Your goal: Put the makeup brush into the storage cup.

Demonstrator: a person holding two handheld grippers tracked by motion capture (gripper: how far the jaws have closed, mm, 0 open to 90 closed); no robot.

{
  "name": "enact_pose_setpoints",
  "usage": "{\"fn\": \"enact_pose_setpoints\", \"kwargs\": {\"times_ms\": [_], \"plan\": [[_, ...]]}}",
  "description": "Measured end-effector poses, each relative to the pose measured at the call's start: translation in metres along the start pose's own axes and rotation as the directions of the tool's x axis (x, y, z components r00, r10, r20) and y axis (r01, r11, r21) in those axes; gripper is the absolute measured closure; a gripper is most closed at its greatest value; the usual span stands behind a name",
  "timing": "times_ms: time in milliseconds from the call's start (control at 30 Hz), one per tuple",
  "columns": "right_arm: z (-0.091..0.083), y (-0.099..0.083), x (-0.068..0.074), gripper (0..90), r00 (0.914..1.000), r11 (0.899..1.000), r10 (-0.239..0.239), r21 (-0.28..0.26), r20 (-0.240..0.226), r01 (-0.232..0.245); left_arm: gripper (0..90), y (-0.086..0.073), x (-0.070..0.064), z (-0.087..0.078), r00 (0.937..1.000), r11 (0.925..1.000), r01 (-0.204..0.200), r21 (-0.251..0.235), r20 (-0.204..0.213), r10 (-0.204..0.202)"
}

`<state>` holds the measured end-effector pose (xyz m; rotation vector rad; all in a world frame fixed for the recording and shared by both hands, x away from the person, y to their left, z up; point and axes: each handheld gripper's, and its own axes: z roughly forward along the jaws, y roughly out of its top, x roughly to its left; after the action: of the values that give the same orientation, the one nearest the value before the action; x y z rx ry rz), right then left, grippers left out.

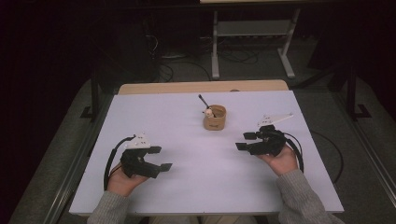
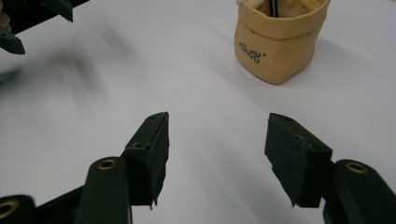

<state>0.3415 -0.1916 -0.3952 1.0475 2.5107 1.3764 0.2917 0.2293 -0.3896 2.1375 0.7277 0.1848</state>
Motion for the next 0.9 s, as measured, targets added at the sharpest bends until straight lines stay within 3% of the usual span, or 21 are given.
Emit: {"fn": "enact_pose_setpoints", "kwargs": {"times_ms": [900], "plan": [[-0.005, -0.028, 0.008, 36.5, 0.9999, 1.0, 0.016, 0.003, -0.005, -0.016, 20.6, -0.002, -0.001, 0.0, 1.0, 1.0, 0.0, -0.001, -0.009, 0.0]]}}
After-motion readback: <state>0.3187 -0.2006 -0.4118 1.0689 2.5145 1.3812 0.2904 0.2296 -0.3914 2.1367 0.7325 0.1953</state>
